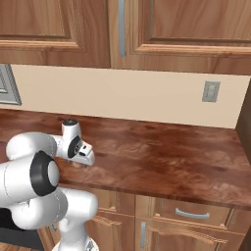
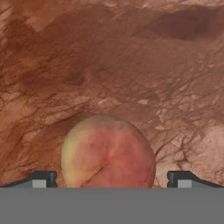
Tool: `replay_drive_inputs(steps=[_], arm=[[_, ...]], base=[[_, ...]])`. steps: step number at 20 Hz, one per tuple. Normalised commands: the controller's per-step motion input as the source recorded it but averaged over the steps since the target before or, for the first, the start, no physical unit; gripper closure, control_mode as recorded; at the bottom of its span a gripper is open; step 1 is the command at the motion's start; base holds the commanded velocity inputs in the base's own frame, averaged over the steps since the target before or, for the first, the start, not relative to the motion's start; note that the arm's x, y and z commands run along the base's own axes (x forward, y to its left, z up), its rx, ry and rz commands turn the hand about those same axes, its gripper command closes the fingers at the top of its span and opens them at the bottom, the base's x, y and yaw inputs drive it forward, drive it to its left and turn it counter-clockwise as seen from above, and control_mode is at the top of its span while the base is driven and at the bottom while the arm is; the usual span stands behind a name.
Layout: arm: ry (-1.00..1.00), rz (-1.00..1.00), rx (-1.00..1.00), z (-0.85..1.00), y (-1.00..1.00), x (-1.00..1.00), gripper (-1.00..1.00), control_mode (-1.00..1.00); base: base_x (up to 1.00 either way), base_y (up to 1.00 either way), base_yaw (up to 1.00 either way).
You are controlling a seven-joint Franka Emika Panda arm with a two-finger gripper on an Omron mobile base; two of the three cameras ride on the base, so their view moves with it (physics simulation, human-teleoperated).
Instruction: Place the liquors on the top shelf of the fridge to keep them out of children's reach, and place the peach on lower shelves for easy access.
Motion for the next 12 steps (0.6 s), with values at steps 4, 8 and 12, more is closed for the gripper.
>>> replay_drive_inputs(steps=[4, 8, 12], arm=[[0.0, 0.0, 0.0, -0.2, 0.0, 0.28, -1.0, -1.0], [0.02, 0.0, 0.0, -0.22, 0.04, 0.03, -1.0, -1.0], [0.03, 0.0, 0.0, -0.22, 0.08, -0.09, -1.0, -1.0]], base=[[0.0, 0.0, 0.0], [0.0, 0.0, 0.0], [0.0, 0.0, 0.0]])
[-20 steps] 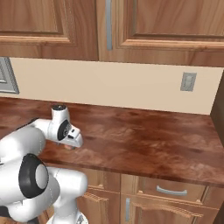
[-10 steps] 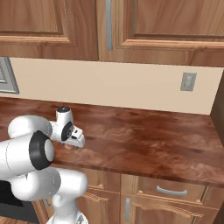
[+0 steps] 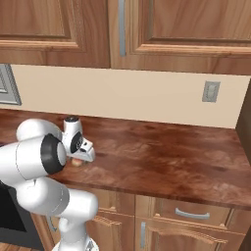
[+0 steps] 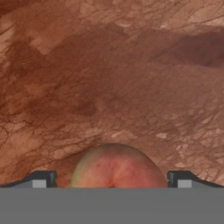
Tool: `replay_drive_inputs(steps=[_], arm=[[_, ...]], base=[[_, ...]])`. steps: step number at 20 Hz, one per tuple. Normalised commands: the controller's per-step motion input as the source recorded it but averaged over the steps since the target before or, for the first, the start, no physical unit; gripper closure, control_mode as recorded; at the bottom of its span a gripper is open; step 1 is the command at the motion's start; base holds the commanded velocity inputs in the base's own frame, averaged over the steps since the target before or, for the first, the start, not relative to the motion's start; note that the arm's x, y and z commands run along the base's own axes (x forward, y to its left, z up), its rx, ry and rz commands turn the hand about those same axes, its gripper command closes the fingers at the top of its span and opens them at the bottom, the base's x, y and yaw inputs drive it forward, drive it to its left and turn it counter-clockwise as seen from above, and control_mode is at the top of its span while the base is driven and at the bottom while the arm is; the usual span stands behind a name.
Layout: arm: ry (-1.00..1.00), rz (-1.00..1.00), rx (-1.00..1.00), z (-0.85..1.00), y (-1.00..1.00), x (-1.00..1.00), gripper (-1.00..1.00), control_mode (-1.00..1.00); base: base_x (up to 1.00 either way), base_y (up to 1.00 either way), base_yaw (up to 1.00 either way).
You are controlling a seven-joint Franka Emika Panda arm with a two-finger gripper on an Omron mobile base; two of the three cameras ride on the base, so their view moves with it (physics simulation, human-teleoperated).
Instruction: Place the liquors on the top shelf of the fridge to keep them out of children's reach, and place the peach on lower shelves for easy access.
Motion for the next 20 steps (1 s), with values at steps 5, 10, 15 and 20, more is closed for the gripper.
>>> replay_drive_inputs(steps=[5, 10, 15, 20], arm=[[0.03, 0.0, 0.0, -0.31, 0.01, -0.35, -1.0, -1.0], [0.03, 0.0, 0.0, -0.41, 0.0, -0.32, -1.0, -1.0], [0.03, 0.0, 0.0, -0.5, 0.0, -0.07, 1.0, -1.0], [0.02, 0.0, 0.0, -0.06, 0.0, 0.0, 1.0, -1.0]], base=[[0.0, 0.0, 0.0], [0.0, 0.0, 0.0], [0.0, 0.0, 0.0], [0.0, 0.0, 0.0]])
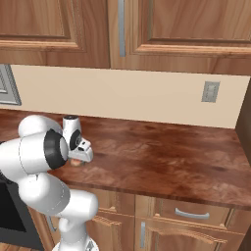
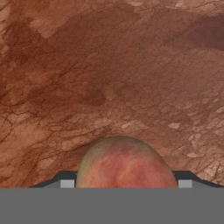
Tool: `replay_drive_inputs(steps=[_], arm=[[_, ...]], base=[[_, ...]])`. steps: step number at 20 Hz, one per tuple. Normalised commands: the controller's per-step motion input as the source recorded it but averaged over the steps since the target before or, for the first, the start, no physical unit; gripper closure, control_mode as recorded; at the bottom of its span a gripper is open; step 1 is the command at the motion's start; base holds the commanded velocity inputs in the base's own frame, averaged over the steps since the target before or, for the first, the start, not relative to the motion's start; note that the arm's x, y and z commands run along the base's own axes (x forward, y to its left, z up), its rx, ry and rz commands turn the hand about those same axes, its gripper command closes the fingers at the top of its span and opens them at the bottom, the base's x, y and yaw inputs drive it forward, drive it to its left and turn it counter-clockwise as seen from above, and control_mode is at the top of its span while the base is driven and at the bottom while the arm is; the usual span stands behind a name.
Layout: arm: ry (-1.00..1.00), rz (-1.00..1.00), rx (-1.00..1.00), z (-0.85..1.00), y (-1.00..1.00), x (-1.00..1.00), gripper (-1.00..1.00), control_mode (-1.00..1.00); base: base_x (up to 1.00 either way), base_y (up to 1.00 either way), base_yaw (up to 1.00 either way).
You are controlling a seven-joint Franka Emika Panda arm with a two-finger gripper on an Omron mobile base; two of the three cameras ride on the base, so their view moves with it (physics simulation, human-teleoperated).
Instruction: Place the liquors on the top shelf of the fridge to keep them out of children's reach, and place the peach on lower shelves for easy access.
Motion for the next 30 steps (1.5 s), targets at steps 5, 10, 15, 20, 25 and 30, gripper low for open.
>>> replay_drive_inputs(steps=[5, 10, 15, 20, 25, 30], arm=[[-0.13, 0.01, 0.01, 0.05, -0.04, -0.34, 1.0, -1.0], [-0.43, 0.0, 0.0, 0.79, -0.04, -0.72, 1.0, -1.0], [-0.41, 0.0, 0.0, 1.0, -0.27, -0.67, 1.0, -1.0], [-0.34, 0.0, 0.01, 1.0, -0.47, -0.61, 1.0, -1.0], [-0.12, 0.0, 0.0, 1.0, -0.48, -0.62, 1.0, -1.0], [-0.06, 0.0, 0.0, 0.97, -0.34, -0.69, 1.0, -1.0]], base=[[0.0, 0.0, 0.0], [0.0, 0.0, 0.0], [0.0, 0.0, 0.0], [0.0, 0.0, 0.0], [0.0, 0.0, 0.0], [0.0, 0.0, 0.0]])
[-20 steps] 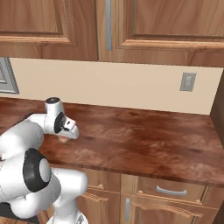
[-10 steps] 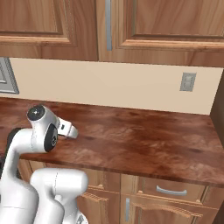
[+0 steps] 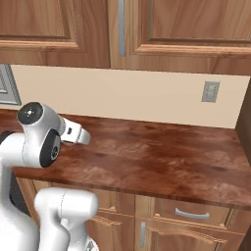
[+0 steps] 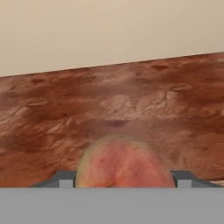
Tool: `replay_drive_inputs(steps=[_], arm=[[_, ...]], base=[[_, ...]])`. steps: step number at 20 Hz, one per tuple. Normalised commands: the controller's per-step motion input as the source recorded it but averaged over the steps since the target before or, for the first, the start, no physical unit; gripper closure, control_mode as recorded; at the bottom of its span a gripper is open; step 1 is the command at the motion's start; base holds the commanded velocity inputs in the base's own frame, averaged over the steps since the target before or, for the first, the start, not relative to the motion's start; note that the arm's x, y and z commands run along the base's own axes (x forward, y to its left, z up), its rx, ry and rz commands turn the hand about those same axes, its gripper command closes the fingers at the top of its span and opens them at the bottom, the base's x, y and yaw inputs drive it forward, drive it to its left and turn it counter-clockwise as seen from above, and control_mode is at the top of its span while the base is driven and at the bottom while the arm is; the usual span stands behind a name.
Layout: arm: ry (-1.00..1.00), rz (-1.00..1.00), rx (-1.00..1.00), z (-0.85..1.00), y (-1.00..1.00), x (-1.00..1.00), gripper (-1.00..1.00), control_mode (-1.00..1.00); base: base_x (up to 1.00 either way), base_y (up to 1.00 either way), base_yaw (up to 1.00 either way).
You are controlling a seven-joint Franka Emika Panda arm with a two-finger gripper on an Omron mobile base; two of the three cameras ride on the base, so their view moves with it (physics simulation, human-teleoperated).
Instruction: Place the liquors on the top shelf of the fridge to keep them out of children's reach, and place the peach on lower shelves for easy access.
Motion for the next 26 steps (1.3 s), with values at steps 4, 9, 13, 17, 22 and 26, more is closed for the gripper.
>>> replay_drive_inputs(steps=[4, 9, 13, 17, 22, 26], arm=[[-0.06, 0.0, -0.05, 0.69, -0.03, -0.73, 1.0, -1.0], [-0.12, 0.0, -0.02, 0.53, -0.02, -0.82, 1.0, -1.0], [-0.03, 0.0, 0.0, 0.35, -0.1, -0.67, 1.0, -1.0], [0.0, 0.0, 0.0, 0.06, -0.04, -0.18, 1.0, 1.0], [0.0, 0.0, 0.0, 0.0, 0.0, 0.0, 1.0, 1.0], [0.0, 0.0, 0.0, 0.0, 0.0, 0.0, 1.0, 1.0]], base=[[0.0, 0.0, 0.0], [0.0, 0.0, 0.0], [0.0, 0.0, 0.0], [-0.7, -0.16, -0.02], [-0.84, -0.43, -0.33], [-0.52, -0.56, -0.54]])
